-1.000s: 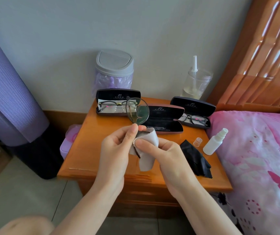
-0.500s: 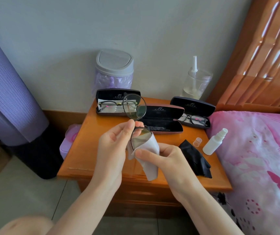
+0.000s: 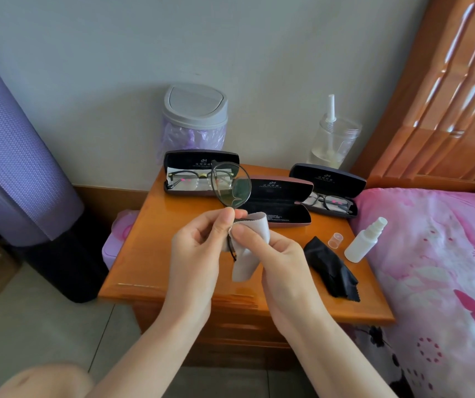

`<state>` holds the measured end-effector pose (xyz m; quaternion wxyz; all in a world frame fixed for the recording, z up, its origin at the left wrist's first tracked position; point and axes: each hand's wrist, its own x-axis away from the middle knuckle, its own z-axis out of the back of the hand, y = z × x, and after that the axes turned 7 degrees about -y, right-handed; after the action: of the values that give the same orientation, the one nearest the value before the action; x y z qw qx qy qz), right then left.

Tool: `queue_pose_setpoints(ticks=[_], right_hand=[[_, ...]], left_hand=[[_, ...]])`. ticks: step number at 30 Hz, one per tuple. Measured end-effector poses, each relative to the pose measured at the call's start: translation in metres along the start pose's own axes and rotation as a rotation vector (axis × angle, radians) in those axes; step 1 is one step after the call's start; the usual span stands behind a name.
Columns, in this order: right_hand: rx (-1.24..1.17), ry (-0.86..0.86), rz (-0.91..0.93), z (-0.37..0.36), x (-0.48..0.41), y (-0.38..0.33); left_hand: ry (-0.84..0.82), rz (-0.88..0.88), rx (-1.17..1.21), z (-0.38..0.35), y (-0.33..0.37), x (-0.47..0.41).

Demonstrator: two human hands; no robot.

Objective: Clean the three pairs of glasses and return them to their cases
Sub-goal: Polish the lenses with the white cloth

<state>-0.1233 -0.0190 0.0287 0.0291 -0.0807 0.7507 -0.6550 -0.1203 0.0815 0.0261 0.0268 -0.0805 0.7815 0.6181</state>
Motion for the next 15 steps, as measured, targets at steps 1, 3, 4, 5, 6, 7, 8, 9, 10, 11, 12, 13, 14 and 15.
queue_pose_setpoints(ticks=[1,3,4,5,6,7,8,9,10,11,12,13,14,15], right_hand=[[0.022,-0.011,0.003,0.001,0.001,0.0],[0.067,-0.036,0.006,0.003,0.004,0.0],[0.094,-0.044,0.002,0.004,0.006,0.0],[0.123,-0.048,-0.003,0.005,0.007,0.001],[0.153,-0.051,-0.009,0.006,0.008,0.002],[0.181,-0.055,-0.012,0.008,0.009,0.003],[0.203,-0.059,-0.014,0.01,0.009,0.003],[0.217,-0.065,-0.014,0.011,0.01,0.004],[0.226,-0.074,-0.012,0.013,0.011,0.003],[0.236,-0.085,-0.008,0.015,0.011,0.002],[0.248,-0.096,-0.002,0.016,0.012,0.0],[0.259,-0.105,0.005,0.017,0.012,-0.001],[0.268,-0.11,0.007,0.018,0.012,-0.002],[0.274,-0.112,0.005,0.019,0.012,-0.003]], left_hand=[[0.003,0.003,0.007,0.0,0.0,0.0],[0.009,0.015,0.036,0.002,0.0,-0.001],[0.011,0.026,0.055,0.002,0.0,-0.001],[0.014,0.036,0.071,0.002,0.0,-0.002],[0.017,0.043,0.082,0.002,0.0,-0.002],[0.02,0.047,0.09,0.003,0.0,-0.002],[0.024,0.05,0.1,0.003,0.0,-0.002],[0.03,0.052,0.114,0.003,0.0,-0.003],[0.037,0.056,0.126,0.004,0.001,-0.003],[0.044,0.06,0.136,0.005,0.001,-0.004],[0.048,0.063,0.145,0.006,0.001,-0.004],[0.049,0.065,0.154,0.006,0.001,-0.005],[0.047,0.064,0.158,0.006,0.001,-0.004],[0.044,0.065,0.158,0.006,0.001,-0.004]])
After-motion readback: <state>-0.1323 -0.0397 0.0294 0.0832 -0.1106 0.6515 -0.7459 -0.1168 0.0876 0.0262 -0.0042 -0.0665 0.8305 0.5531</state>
